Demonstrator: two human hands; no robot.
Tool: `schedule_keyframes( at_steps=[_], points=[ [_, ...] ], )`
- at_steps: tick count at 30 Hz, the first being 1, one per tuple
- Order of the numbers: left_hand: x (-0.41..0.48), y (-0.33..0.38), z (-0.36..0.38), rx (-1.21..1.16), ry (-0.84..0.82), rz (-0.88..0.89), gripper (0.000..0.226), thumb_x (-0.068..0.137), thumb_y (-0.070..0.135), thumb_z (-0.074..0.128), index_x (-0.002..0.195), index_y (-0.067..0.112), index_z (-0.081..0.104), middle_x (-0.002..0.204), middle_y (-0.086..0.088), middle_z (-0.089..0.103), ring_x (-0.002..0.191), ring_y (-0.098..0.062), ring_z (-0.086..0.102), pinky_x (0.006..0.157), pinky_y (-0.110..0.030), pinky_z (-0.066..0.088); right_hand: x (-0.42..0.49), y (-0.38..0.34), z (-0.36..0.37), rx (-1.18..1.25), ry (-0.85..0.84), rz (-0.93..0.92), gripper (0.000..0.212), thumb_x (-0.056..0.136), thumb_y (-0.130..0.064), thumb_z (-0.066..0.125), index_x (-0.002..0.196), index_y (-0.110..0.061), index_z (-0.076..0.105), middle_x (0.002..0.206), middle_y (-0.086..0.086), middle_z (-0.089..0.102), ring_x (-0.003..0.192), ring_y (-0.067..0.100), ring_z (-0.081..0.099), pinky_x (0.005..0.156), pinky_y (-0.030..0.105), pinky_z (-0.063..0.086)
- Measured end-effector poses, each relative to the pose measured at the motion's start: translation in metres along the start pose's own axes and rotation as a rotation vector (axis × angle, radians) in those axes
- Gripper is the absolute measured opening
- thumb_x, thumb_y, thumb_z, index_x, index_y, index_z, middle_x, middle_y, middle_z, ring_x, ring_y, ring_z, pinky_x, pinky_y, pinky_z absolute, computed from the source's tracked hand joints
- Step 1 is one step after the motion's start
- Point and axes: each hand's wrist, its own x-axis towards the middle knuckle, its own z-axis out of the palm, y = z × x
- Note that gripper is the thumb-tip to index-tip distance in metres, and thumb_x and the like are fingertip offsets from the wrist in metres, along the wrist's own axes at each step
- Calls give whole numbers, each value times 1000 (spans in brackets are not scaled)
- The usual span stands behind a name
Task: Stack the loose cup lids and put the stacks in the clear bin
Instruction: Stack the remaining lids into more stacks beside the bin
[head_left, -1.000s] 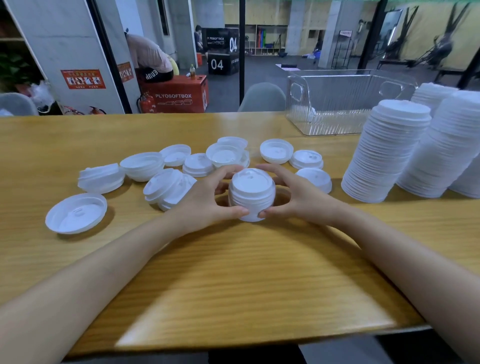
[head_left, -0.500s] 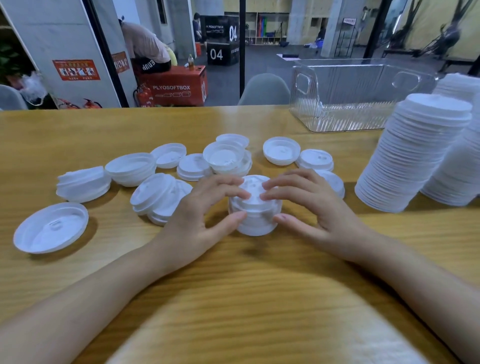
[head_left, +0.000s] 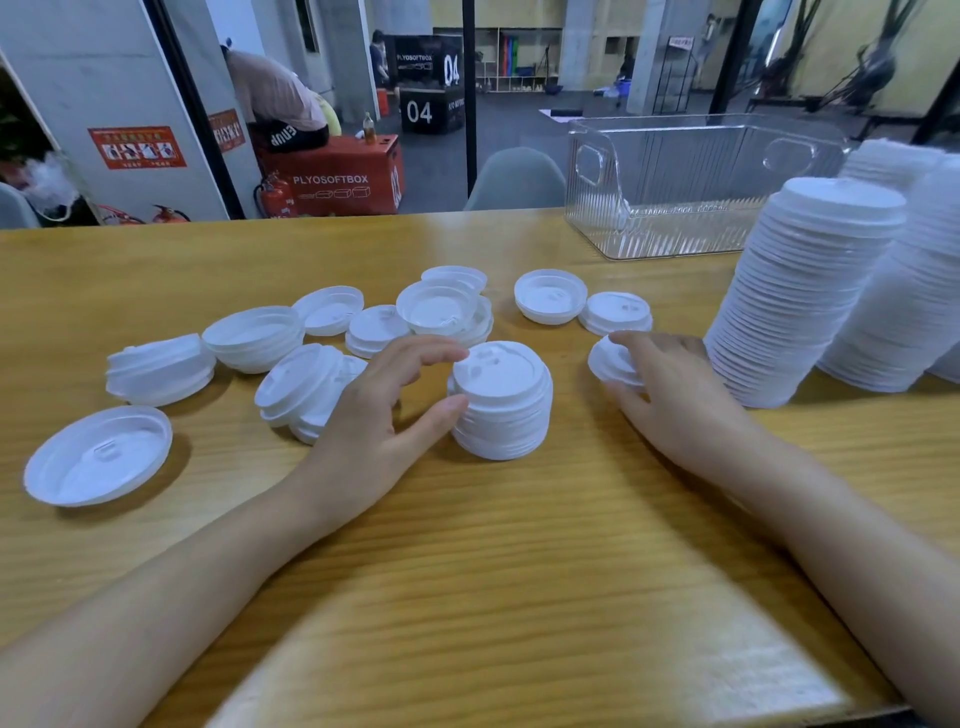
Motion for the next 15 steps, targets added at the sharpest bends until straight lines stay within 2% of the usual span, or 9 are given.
schedule_keyframes(
  at_steps=[3, 5, 8, 15],
  points=[
    [0, -1, 0, 4, 6, -1, 42, 89, 44, 56, 124, 23, 59, 128, 19, 55, 131, -11, 47, 105, -22, 38, -2, -5, -4, 94, 48, -78, 54, 93, -31, 62, 143, -20, 45, 139, 5, 51, 130, 26, 35, 103, 44, 38],
    [0, 0, 0, -1, 5, -2, 41, 89, 43, 55, 124, 22, 59, 128, 17, 56, 130, -11, 48, 105, -23, 38, -3, -6, -6, 65, 73, -49, 59, 91, -40, 63, 144, -22, 44, 146, 3, 45, 135, 26, 29, 106, 45, 37],
    [-1, 0, 1, -9, -7, -3, 40, 89, 43, 54, 124, 23, 59, 128, 16, 57, 129, -10, 48, 106, -22, 38, -4, -6, -6, -24, 41, 22, 62, 89, -52, 59, 144, -27, 42, 144, 1, 46, 135, 27, 28, 103, 44, 39],
    [-1, 3, 1, -11, -17, -23, 42, 91, 44, 51, 126, 22, 59, 126, 14, 59, 127, -11, 51, 106, -27, 38, 0, -3, -3, 1, 48, 22, 48, 87, -50, 63, 132, -32, 54, 133, -4, 56, 124, 25, 38, 96, 42, 40]
  ],
)
